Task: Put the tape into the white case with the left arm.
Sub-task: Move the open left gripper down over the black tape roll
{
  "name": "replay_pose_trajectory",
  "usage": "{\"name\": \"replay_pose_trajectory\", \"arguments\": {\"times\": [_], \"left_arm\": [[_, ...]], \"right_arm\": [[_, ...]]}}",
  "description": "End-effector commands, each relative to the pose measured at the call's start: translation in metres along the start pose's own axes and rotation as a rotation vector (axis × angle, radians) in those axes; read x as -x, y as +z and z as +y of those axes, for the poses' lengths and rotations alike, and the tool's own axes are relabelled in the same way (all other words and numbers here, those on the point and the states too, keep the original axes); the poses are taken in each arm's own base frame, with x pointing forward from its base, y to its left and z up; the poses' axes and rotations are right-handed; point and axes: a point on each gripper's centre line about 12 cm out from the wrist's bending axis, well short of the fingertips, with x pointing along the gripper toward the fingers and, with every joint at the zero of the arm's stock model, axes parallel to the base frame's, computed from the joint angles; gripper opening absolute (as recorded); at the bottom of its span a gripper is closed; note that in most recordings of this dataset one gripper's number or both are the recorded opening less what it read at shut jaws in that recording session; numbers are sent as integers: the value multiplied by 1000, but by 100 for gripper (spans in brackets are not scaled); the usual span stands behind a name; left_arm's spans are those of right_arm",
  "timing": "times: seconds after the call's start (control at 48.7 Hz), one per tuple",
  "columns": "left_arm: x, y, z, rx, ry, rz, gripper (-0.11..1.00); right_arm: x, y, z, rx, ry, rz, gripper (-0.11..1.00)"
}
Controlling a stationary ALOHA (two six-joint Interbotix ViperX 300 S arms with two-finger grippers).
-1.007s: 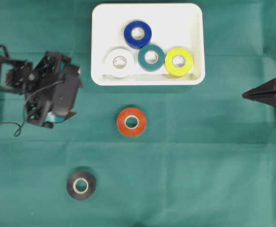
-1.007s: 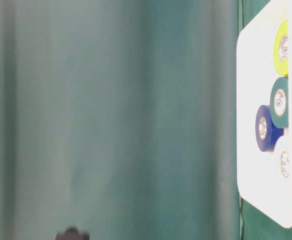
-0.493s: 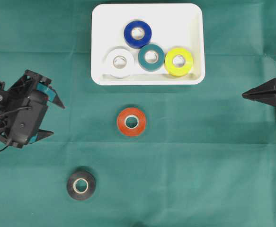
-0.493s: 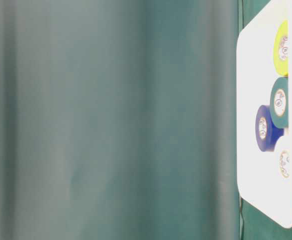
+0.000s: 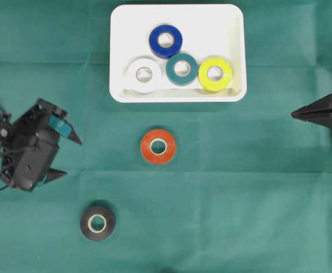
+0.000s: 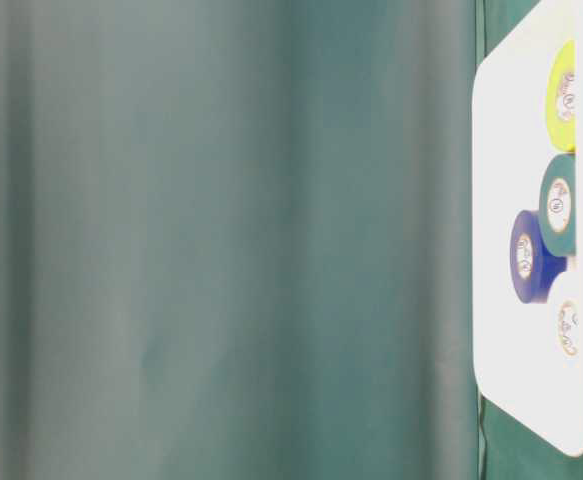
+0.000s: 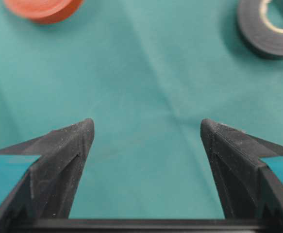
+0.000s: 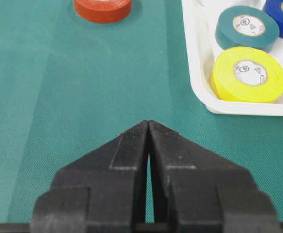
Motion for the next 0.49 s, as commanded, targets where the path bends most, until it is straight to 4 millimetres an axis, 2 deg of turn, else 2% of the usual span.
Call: {"name": "replay_pose_trajectory", "arguments": {"times": [0.0,0.473], "left_arm": [[-4,15,-4,-16,-13,-28,88],[-47,54,-34,-60,-95,3,88]], "right_arm": [[0,7,0,-1,0,-17,-9],[0,6,0,-1,1,-18,-9]]}}
